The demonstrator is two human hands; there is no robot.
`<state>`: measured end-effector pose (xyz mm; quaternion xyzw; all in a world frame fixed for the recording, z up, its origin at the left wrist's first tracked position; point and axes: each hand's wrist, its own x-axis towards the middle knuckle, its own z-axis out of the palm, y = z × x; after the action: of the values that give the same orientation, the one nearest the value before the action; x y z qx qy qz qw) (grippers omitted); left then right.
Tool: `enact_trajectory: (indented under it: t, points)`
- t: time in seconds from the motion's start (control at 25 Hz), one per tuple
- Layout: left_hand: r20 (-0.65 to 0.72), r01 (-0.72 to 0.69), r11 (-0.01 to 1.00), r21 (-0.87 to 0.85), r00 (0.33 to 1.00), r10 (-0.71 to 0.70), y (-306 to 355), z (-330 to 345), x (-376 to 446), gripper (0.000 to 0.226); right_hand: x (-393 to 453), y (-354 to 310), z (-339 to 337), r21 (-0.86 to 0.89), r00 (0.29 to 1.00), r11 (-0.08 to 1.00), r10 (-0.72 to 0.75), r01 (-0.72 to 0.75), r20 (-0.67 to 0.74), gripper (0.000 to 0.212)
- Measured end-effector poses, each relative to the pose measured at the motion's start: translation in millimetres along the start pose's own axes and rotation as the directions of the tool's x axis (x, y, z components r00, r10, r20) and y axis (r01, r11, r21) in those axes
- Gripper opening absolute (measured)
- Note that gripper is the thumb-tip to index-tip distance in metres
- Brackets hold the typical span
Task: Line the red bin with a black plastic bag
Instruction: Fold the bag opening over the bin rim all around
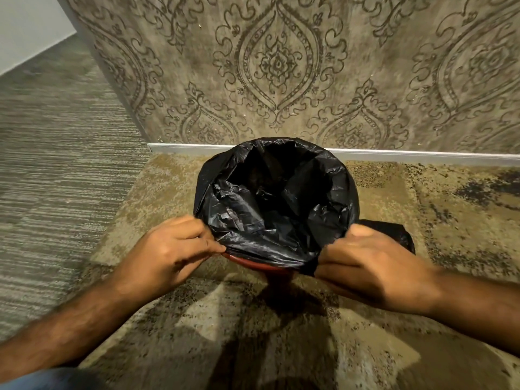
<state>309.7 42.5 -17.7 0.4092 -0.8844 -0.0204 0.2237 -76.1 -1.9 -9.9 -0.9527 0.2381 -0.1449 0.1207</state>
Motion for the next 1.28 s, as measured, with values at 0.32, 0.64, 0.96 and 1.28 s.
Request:
enact_trajectory:
  t: [0.32, 0.64, 0.96, 1.28]
  points:
    - [0.028, -0.023, 0.997, 0.067, 0.999, 0.022, -1, 3, -1, 0.017, 1, 1, 22, -0.327, 0.936, 0.888, -0.351, 0.324, -0.027, 0.022]
    - [0.009, -0.072, 0.987, 0.142, 0.997, 0.072, 2, -6, 3, 0.024, 2, 3, 28, -0.302, 0.925, 0.895, -0.37, 0.329, -0.086, 0.023]
    - [0.026, -0.027, 0.976, 0.218, 0.999, 0.022, -31, 21, -41, 0.02, 13, -10, 34, -0.337, 0.913, 0.885, -0.385, 0.322, -0.139, 0.026]
    - [0.087, 0.507, 0.312, -0.803, 0.619, -0.78, -54, 32, -8, 0.028, 2, 32, 13, 0.188, 0.926, 0.976, 0.167, -0.107, -0.339, 0.026]
